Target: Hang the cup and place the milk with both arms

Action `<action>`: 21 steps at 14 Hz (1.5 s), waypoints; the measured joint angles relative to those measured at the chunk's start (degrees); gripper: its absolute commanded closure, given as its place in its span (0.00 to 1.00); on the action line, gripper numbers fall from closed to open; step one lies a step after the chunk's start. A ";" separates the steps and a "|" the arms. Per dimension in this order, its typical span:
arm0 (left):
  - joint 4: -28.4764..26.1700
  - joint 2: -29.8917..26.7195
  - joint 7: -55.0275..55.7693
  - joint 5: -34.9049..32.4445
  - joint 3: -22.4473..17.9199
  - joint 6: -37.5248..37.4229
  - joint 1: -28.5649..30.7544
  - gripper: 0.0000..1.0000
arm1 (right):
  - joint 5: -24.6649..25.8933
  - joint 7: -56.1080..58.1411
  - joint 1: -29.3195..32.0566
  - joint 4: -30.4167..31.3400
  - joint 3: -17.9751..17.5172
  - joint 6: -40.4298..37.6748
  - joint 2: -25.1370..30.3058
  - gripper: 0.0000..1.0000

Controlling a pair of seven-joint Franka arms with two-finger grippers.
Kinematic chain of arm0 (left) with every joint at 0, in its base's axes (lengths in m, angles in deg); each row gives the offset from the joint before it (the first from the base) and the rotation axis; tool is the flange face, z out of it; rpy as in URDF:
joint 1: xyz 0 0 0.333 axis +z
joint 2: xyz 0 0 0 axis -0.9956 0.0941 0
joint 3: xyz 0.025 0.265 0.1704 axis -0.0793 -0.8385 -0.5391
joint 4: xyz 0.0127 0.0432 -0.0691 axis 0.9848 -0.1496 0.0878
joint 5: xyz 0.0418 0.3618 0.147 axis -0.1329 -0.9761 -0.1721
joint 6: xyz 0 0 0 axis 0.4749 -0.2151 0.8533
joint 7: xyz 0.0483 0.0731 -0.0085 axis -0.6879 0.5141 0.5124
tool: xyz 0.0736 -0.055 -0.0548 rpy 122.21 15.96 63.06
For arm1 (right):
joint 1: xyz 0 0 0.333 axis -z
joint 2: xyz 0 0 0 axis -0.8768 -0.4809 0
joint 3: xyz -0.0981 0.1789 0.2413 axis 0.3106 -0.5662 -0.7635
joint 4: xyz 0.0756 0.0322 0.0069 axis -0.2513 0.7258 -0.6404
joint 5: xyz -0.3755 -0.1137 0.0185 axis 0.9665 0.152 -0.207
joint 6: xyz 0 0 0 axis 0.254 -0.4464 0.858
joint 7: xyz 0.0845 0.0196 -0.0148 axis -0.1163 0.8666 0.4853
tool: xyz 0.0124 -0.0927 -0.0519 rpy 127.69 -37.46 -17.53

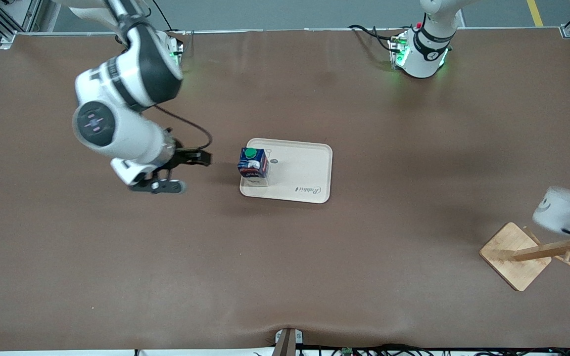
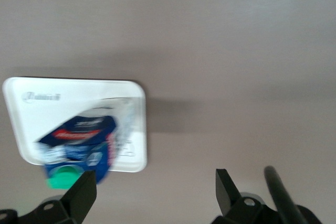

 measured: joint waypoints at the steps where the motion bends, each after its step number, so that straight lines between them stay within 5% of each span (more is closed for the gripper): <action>1: 0.62 0.29 0.00 0.00 0.01 0.00 0.00 0.63 | 0.00 -3.51 -2.70 0.24 -0.02 2.15 -0.01 0.00; 2: 1.22 0.61 0.00 0.00 0.05 0.00 -0.02 0.44 | 0.00 -6.70 -5.09 0.46 -0.04 3.95 -0.06 0.00; 3: 1.61 0.89 0.00 0.00 0.12 0.00 -0.07 0.08 | 0.00 -9.32 -7.03 0.74 -0.04 5.17 -0.20 0.00; 4: 1.83 1.09 0.00 0.00 0.20 0.00 -0.15 0.00 | 0.05 -10.88 -8.33 1.04 -0.04 5.82 -0.41 0.00; 11: 3.22 0.73 4.01 0.72 1.11 -0.51 -0.39 0.00 | 6.27 -16.63 -10.88 2.43 0.08 9.34 -3.22 0.00; 17: 4.04 -6.55 22.27 -0.19 5.51 -9.63 -2.86 0.00 | 7.06 -22.04 -14.56 3.55 0.09 14.69 -6.14 0.00; 18: 4.03 -7.86 26.12 -1.66 7.13 -10.67 -2.96 0.00 | 7.24 -22.20 -14.66 3.66 0.11 14.69 -6.33 0.08; 20: 4.03 -9.77 30.52 -6.36 11.52 -13.13 -3.02 0.00 | 7.84 -22.20 -14.65 3.88 0.33 14.69 -6.39 0.88; 21: 4.04 -10.52 31.65 -7.89 13.59 -14.20 -3.13 0.00 | 8.25 -22.20 -14.65 3.89 0.44 14.60 -6.39 1.00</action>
